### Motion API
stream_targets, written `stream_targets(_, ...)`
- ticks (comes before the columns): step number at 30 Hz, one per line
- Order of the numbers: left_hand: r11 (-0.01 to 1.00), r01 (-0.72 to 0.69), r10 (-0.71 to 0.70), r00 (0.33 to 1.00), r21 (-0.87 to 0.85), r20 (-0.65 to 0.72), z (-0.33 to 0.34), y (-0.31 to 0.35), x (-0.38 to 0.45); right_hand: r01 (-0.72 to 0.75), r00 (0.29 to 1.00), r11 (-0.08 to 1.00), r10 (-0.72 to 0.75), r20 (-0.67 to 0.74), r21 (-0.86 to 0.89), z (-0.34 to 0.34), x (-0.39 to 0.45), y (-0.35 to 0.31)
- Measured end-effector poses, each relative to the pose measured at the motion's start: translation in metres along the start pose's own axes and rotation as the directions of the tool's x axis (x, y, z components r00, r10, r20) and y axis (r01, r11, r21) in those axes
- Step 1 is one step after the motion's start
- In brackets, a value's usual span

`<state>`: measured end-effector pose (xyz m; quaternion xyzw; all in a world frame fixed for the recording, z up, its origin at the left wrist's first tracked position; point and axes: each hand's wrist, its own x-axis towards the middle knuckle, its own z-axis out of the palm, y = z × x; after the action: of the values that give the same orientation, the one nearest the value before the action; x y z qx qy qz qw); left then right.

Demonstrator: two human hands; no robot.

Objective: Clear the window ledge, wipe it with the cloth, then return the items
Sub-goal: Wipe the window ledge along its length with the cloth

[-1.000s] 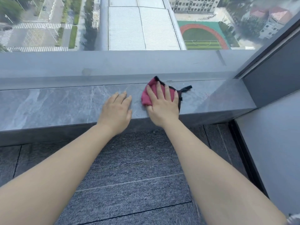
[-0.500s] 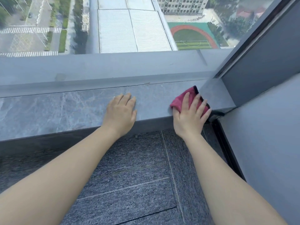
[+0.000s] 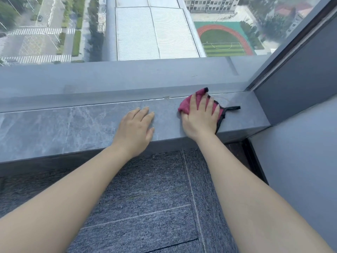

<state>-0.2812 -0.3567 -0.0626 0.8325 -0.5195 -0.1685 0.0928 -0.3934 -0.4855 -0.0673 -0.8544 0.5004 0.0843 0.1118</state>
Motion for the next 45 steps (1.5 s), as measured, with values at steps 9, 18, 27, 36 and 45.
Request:
stream_targets(9,0.999,0.018,-0.019,1.000,-0.028,-0.020,-0.002,0.000,-0.008,0.410,0.906,0.880,-0.423,0.005,0.241,0.000,-0.040,-0.001)
stream_targets(18,0.999,0.036,-0.037,0.999,-0.032,-0.015,0.001,0.006,-0.006,-0.128,0.989,0.988,0.134,-0.064,0.088,0.009,-0.039,0.038)
stream_targets(27,0.997,0.000,-0.007,0.996,-0.074,-0.091,0.007,0.014,0.013,-0.440,0.888,0.873,0.458,-0.047,0.210,-0.004,0.011,0.059)
stream_targets(36,0.998,-0.035,0.032,0.997,-0.045,-0.076,0.009,0.023,0.024,-0.370,0.923,0.919,0.380,-0.057,0.134,-0.015,0.038,0.065)
stream_targets(45,0.993,0.010,-0.013,0.999,-0.115,-0.033,-0.010,-0.011,0.006,-0.318,0.943,0.936,0.329,-0.050,0.148,-0.005,0.022,-0.009)
